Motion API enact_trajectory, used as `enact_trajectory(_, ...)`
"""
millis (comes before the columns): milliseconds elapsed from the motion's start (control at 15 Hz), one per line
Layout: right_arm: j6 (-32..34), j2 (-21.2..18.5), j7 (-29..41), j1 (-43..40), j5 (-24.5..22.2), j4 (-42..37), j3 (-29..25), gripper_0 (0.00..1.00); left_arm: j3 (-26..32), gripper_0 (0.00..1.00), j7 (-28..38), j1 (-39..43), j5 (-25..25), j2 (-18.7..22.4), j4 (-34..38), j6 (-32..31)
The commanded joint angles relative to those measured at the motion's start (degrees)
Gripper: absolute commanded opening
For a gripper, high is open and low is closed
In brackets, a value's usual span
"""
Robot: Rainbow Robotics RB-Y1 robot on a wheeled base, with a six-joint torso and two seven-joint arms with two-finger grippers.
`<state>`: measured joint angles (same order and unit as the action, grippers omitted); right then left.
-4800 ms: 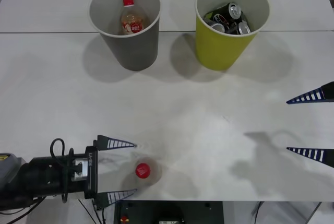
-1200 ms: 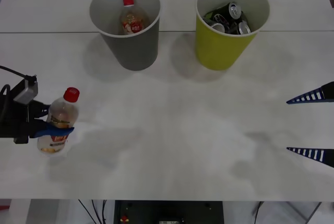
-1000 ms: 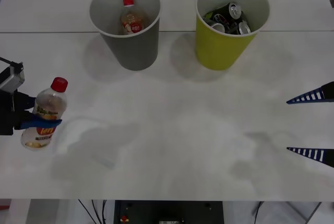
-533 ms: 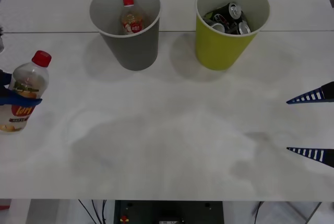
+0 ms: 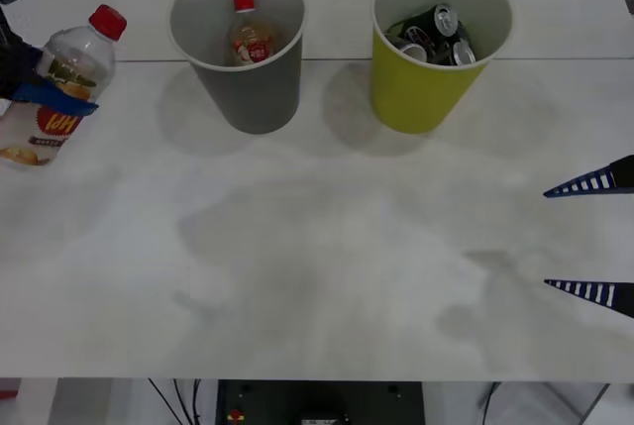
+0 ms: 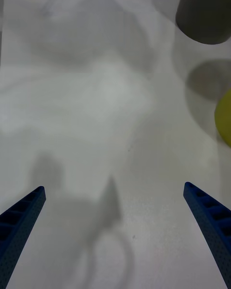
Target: Put the can into the green bin and the plastic bottle into the gray bin
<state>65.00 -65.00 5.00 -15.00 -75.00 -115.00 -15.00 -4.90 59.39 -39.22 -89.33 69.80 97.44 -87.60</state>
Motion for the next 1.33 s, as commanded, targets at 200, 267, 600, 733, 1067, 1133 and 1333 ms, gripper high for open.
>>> enact_trajectory(200, 0.0, 0.0, 0.0, 0.0, 0.0, 0.0, 0.0, 1.00, -7.1, 0.00, 0.7, -17.6, -5.6, -7.7, -11.7, -2.4)
enact_trajectory(267, 0.0, 0.0, 0.0, 0.0, 0.0, 0.0, 0.0, 1.00, -7.1, 0.00, 0.9, -19.5, -7.3, -9.6, -13.2, -2.4)
enact_trajectory(600, 0.0, 0.0, 0.0, 0.0, 0.0, 0.0, 0.0, 1.00, -7.4, 0.00, 2.3, -28.9, -16.3, -19.5, -21.7, -2.4)
enact_trajectory(733, 0.0, 0.0, 0.0, 0.0, 0.0, 0.0, 0.0, 1.00, -9.7, 0.00, 2.6, -32.9, -19.9, -22.7, -24.7, -2.4)
enact_trajectory(1067, 0.0, 0.0, 0.0, 0.0, 0.0, 0.0, 0.0, 1.00, -15.2, 0.00, 3.4, -40.9, -24.0, -28.8, -33.9, -2.4)
enact_trajectory(1133, 0.0, 0.0, 0.0, 0.0, 0.0, 0.0, 0.0, 1.00, -15.1, 0.00, 3.5, -41.5, -25.8, -30.4, -34.8, -2.3)
enact_trajectory(1333, 0.0, 0.0, 0.0, 0.0, 0.0, 0.0, 0.0, 1.00, -15.1, 0.00, 4.3, -41.5, -28.4, -32.6, -35.4, 0.0)
